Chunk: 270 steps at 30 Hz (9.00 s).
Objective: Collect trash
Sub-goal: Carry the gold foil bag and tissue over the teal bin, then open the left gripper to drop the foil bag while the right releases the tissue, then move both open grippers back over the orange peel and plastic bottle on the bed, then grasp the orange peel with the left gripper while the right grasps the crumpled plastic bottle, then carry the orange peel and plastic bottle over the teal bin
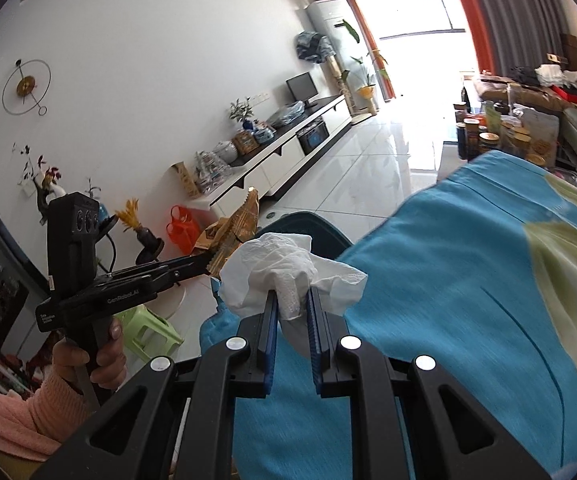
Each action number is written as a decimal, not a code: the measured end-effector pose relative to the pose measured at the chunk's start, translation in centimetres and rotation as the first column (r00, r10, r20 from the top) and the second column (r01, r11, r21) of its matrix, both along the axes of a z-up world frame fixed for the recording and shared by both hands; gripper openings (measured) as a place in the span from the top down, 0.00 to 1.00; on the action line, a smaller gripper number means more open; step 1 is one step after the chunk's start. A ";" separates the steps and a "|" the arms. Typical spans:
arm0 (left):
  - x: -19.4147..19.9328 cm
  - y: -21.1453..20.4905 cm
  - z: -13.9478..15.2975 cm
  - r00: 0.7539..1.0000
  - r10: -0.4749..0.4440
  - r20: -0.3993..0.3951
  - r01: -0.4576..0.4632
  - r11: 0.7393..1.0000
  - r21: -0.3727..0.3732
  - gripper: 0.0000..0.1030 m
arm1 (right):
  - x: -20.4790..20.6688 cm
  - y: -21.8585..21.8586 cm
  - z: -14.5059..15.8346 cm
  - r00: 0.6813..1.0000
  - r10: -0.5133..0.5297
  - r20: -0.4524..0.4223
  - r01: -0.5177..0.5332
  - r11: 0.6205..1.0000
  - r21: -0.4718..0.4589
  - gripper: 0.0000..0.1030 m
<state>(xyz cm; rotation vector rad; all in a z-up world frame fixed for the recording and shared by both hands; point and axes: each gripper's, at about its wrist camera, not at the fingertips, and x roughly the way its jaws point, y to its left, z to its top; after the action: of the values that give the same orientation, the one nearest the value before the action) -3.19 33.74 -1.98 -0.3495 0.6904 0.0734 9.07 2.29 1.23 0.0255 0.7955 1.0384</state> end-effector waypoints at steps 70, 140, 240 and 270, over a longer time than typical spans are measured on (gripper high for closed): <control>4.6 4.2 -6.1 0.986 0.144 -0.085 -0.144 0.990 0.001 0.52 | 3.5 11.9 -4.2 0.993 0.085 -0.086 -0.101 0.974 -0.203 0.65; 19.1 -39.8 -3.4 0.733 -0.664 -0.147 0.669 0.743 -0.014 0.55 | 6.7 -29.2 -2.3 0.799 -0.601 0.001 0.601 0.799 -0.022 0.65; 5.8 -21.7 1.0 0.906 -0.422 -0.035 0.423 0.906 0.014 0.91 | -1.0 -16.8 -1.0 0.944 -0.323 -0.064 0.329 0.926 0.184 0.99; 4.1 -17.7 0.7 0.946 -0.324 -0.035 0.324 0.946 0.023 0.91 | -0.7 -13.2 -0.8 0.971 -0.226 -0.080 0.238 0.952 0.194 0.99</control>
<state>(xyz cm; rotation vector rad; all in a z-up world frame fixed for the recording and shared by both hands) 0.89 16.02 -1.26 -0.2038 0.7685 -0.2251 8.32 -10.94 0.45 0.3174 0.7155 0.8936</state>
